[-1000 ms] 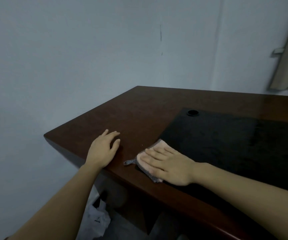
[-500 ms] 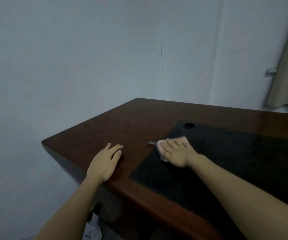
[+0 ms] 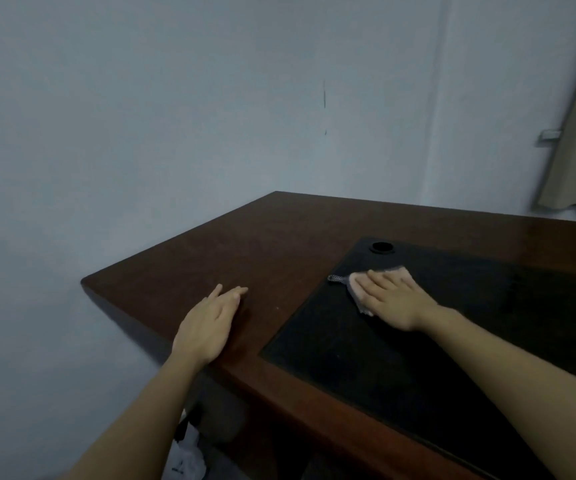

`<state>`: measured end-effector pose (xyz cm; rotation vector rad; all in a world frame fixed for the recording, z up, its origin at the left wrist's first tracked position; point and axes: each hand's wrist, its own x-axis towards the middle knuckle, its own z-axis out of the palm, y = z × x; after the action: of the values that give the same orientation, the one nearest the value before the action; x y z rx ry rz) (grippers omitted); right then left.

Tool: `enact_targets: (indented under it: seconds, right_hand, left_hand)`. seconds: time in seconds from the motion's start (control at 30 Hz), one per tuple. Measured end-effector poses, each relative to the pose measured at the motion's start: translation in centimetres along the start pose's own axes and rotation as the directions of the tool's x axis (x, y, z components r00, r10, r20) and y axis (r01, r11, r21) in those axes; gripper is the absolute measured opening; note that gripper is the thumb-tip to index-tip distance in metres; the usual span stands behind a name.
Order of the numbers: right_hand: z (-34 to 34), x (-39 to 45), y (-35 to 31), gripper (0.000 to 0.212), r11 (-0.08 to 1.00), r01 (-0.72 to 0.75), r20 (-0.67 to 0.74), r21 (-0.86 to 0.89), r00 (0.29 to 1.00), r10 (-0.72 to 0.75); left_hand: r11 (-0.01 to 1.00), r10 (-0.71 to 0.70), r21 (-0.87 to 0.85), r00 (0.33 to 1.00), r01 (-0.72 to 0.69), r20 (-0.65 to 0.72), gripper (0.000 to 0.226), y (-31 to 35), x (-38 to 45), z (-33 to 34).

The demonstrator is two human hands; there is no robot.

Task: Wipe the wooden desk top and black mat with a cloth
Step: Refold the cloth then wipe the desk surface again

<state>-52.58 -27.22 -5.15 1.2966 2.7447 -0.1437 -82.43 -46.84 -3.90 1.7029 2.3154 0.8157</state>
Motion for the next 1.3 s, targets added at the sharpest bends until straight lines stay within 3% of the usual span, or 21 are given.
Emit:
enact_targets:
  seconds: [0.03, 0.1, 0.13, 0.23, 0.27, 0.33, 0.4, 0.47, 0.6, 0.63, 0.73, 0.83, 0.93, 1.07, 1.3]
  right_hand:
    - [-0.1, 0.7, -1.0, 0.089, 0.998, -0.059, 0.006, 0.016, 0.998, 0.059]
    - [-0.7, 1.3, -4.1, 0.068, 0.998, -0.04, 0.029, 0.05, 0.999, 0.038]
    - [-0.8, 1.0, -5.8, 0.071, 0.999, 0.023, 0.037, 0.048, 0.999, -0.025]
    - [-0.1, -1.4, -10.0, 0.11, 0.956, 0.293, 0.01, -0.011, 0.956, -0.293]
    - [0.3, -2.6, -10.7, 0.105, 0.934, 0.357, 0.004, -0.003, 0.934, -0.357]
    - [0.6, -5.7, -11.2, 0.074, 0.891, 0.452, 0.039, 0.046, 0.89, -0.454]
    - [0.3, -7.5, -9.3, 0.065, 0.867, 0.489, 0.06, 0.092, 0.867, -0.495]
    - [-0.3, -6.8, -6.0, 0.077, 0.892, 0.449, 0.051, 0.056, 0.891, -0.451]
    - [-0.6, -1.7, 0.6, 0.117, 0.986, 0.163, 0.031, -0.019, 0.986, -0.162]
    - [-0.6, -0.5, 1.3, 0.118, 0.996, 0.09, 0.021, -0.027, 0.996, -0.089]
    - [-0.7, 2.0, -0.4, 0.079, 0.999, -0.037, 0.03, -0.005, 0.999, 0.037]
    - [-0.5, 2.0, -5.5, 0.075, 0.998, 0.069, 0.043, 0.01, 0.997, -0.07]
    - [0.1, -1.6, -10.3, 0.061, 0.961, 0.277, 0.032, 0.015, 0.96, -0.277]
    - [0.7, -7.3, -10.7, 0.06, 0.889, 0.454, 0.051, 0.053, 0.888, -0.457]
    - [0.1, -3.1, -9.8, 0.06, 0.963, 0.26, 0.047, 0.065, 0.964, -0.263]
  left_hand:
    - [1.0, -0.003, -0.004, 1.0, 0.003, 0.003, 0.049, 0.1, -0.1, -0.1]
    - [1.0, -0.006, -0.007, 1.0, 0.006, 0.008, 0.048, 0.2, -0.3, -0.3]
    - [1.0, -0.008, -0.005, 1.0, 0.008, 0.008, 0.048, 0.3, -0.4, -0.3]
    - [1.0, -0.015, 0.001, 1.0, 0.015, 0.013, 0.047, 0.8, -0.5, -0.5]
    - [1.0, -0.01, 0.004, 1.0, 0.01, 0.016, 0.046, 1.0, -0.4, -0.5]
    - [1.0, -0.006, 0.0, 1.0, 0.006, 0.014, 0.046, 0.9, -0.4, -0.5]
    - [1.0, -0.002, -0.012, 1.0, 0.002, 0.004, 0.047, 0.5, -0.4, -0.3]
    - [1.0, 0.004, -0.012, 1.0, -0.004, -0.001, 0.047, 0.2, -0.4, -0.2]
    - [1.0, -0.004, -0.013, 1.0, 0.004, -0.002, 0.048, -0.2, 0.1, 0.0]
    - [1.0, -0.002, -0.015, 1.0, 0.002, 0.0, 0.048, -0.3, 0.2, 0.1]
    - [1.0, -0.001, -0.01, 1.0, 0.001, 0.007, 0.049, -0.4, 0.3, 0.2]
    - [1.0, -0.011, -0.014, 1.0, 0.011, 0.006, 0.049, -0.9, 0.5, 0.3]
    - [1.0, -0.012, -0.023, 1.0, 0.012, -0.002, 0.047, -1.1, 0.4, 0.4]
    - [0.999, 0.015, -0.044, 0.999, -0.017, -0.043, 0.046, -0.4, -0.3, 0.3]
    - [0.996, -0.027, -0.082, 0.997, 0.021, -0.071, 0.054, -1.9, 0.3, 0.8]
